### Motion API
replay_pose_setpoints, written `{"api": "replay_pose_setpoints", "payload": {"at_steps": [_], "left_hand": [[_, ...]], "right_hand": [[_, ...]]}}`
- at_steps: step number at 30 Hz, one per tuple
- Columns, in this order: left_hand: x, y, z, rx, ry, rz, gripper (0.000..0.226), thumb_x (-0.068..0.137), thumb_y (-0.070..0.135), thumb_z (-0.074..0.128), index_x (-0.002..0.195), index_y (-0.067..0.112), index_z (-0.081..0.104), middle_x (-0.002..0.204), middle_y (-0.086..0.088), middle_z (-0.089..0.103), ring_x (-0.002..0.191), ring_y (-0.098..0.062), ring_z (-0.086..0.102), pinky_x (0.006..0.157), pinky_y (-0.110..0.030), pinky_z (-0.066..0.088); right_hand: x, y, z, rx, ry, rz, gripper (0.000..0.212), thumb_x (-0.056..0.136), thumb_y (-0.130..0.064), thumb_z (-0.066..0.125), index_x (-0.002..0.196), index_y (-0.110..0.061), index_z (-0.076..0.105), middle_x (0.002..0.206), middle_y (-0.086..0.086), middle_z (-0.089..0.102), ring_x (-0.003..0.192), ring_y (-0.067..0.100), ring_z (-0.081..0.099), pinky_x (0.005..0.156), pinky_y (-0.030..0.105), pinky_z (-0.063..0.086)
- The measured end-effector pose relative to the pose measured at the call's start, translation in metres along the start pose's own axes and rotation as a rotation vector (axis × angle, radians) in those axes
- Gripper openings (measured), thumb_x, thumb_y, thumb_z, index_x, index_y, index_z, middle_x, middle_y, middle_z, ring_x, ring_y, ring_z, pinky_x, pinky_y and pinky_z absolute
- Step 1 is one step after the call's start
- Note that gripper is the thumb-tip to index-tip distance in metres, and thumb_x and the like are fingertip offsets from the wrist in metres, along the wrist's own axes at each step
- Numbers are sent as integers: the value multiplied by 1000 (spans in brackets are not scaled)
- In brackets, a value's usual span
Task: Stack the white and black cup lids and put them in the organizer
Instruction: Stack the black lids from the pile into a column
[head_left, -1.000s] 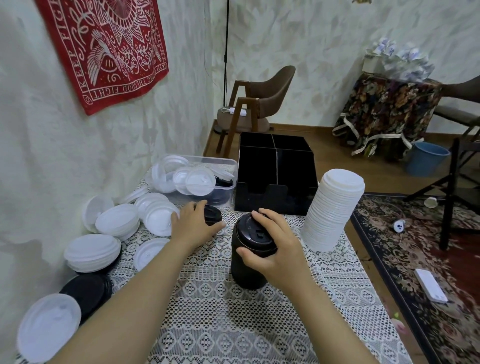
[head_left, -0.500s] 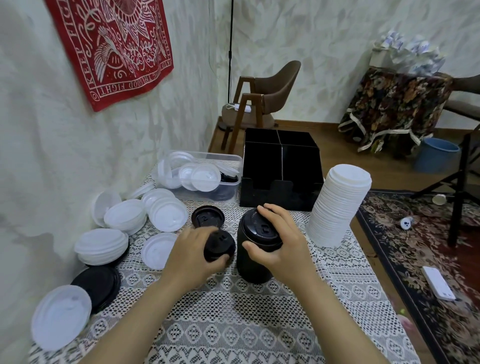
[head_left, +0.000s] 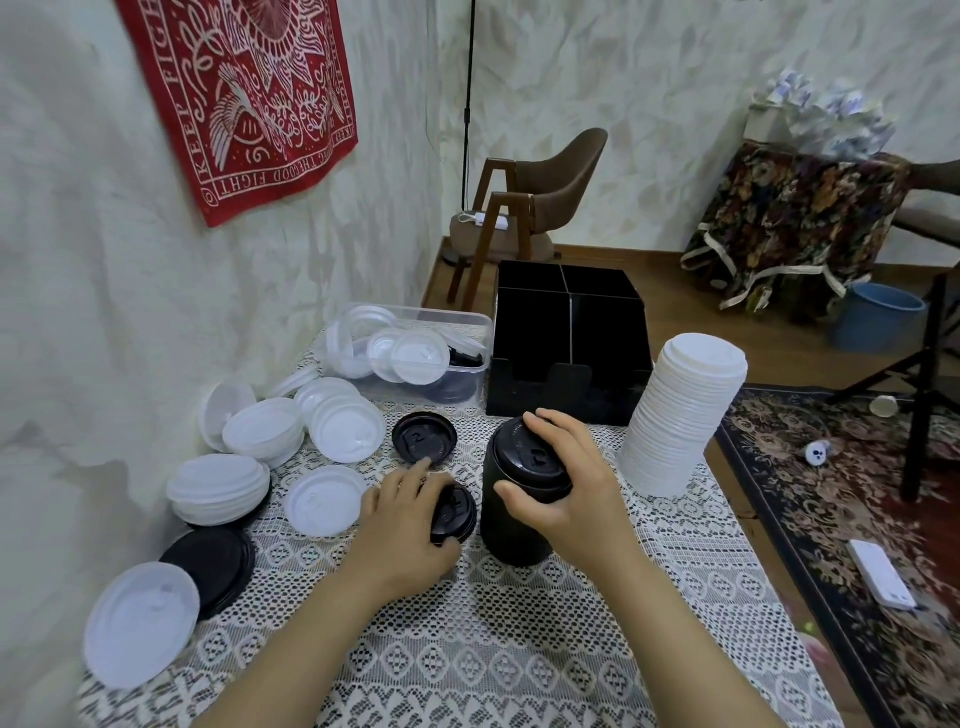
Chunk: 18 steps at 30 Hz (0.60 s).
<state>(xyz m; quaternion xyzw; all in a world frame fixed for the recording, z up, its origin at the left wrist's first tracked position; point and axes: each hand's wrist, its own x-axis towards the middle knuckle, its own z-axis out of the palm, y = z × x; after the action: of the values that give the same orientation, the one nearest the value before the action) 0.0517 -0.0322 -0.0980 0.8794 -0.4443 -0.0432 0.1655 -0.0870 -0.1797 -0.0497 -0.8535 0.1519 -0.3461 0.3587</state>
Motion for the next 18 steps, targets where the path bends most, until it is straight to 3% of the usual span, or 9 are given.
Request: {"api": "replay_pose_setpoints", "payload": {"at_steps": [2,5,9,12,15,18], "left_hand": [[-1,8,5,84,61,-75,81,79,70,42,146,27,26,150,-1,25,138,-22,22,110,-40,21],[2,14,8,101,112,-161,79,84,71,45,145,24,26,139,0,34,128,-23,32,104,-35,28],[5,10,5,-70,60,-104,74,81,46,62,144,26,29,143,5,36,133,-19,28,111,-33,20],[3,4,1,-154,-17,-18,77,78,29,65,145,27,27,151,4,27,141,-17,17,118,-35,9],[1,1,4,-87,1,-23,89,81,49,64,151,27,15,157,0,12,146,-21,7,120,-39,8],[-1,3,8,-23,98,-111,93,80,67,57,151,23,15,148,-3,25,138,-23,22,115,-35,22]], "right_hand": [[0,0,0,-3,3,-3,74,70,-55,67,135,-22,55,136,-15,45,127,-16,34,103,3,27],[1,-1,0,-8,1,-5,72,70,-49,71,135,-21,55,135,-15,44,125,-19,32,103,3,25],[1,-1,0,-8,-2,-1,74,69,-54,67,135,-22,55,134,-18,43,126,-17,33,103,4,26],[1,-1,0,1,-4,6,75,69,-55,66,135,-21,55,134,-20,43,127,-13,36,104,5,28],[1,-1,0,5,-6,11,74,69,-51,70,135,-21,55,134,-17,44,127,-9,37,104,6,28],[1,-2,-1,10,-17,22,72,70,-46,73,135,-21,55,134,-17,44,127,-10,36,104,4,28]]}}
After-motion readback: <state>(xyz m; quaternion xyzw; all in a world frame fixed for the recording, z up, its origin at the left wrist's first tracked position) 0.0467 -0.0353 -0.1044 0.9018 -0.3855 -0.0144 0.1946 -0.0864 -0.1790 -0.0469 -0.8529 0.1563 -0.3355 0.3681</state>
